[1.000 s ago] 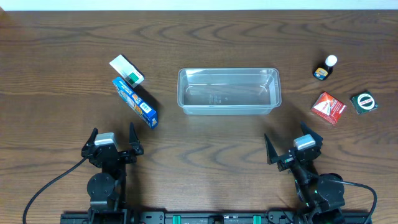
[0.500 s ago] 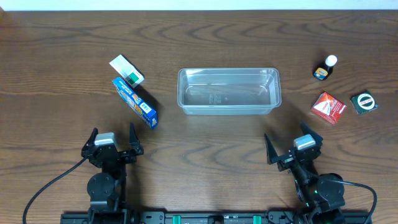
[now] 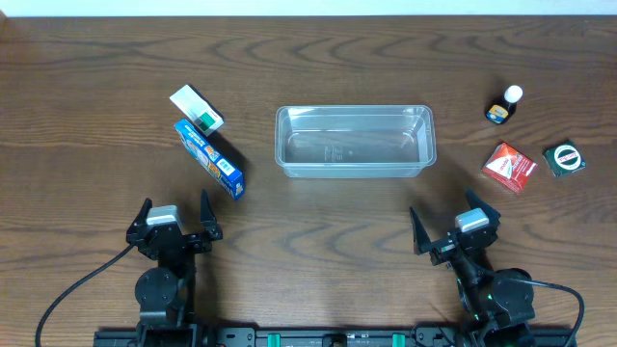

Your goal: Pack container

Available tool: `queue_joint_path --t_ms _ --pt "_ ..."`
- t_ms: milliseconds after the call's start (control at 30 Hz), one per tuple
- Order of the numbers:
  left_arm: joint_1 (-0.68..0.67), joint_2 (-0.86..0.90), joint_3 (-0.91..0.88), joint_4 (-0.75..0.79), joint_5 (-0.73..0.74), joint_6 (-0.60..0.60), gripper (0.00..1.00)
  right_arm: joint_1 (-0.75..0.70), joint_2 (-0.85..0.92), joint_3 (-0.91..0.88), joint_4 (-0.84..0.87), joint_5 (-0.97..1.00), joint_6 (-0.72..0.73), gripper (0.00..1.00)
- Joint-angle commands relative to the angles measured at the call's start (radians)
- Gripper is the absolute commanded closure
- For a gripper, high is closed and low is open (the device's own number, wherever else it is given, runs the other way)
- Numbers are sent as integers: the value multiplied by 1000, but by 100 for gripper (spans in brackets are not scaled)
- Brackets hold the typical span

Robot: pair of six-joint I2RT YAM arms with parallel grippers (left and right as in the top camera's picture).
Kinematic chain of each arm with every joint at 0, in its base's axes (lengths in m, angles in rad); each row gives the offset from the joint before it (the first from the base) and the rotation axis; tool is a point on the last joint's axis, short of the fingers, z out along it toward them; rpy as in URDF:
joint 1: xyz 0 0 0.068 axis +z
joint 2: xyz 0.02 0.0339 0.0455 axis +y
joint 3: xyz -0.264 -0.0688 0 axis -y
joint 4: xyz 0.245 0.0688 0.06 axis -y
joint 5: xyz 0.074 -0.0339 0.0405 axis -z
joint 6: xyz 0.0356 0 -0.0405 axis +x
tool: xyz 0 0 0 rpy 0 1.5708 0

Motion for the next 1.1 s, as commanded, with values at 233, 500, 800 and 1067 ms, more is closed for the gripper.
queue_joint_path --t_ms 233,500,800,1067 --pt "6 -6 -24 -33 3 17 2 -11 -5 -2 -4 -7 -9 1" --pt "6 -6 -24 -33 3 17 2 -11 -5 -2 -4 -7 -9 1" --pt "6 -6 -24 -32 3 17 2 -11 -5 -2 -4 -7 -9 1" --pt "6 -6 -23 53 26 0 2 -11 -5 -2 -4 -7 -9 1"
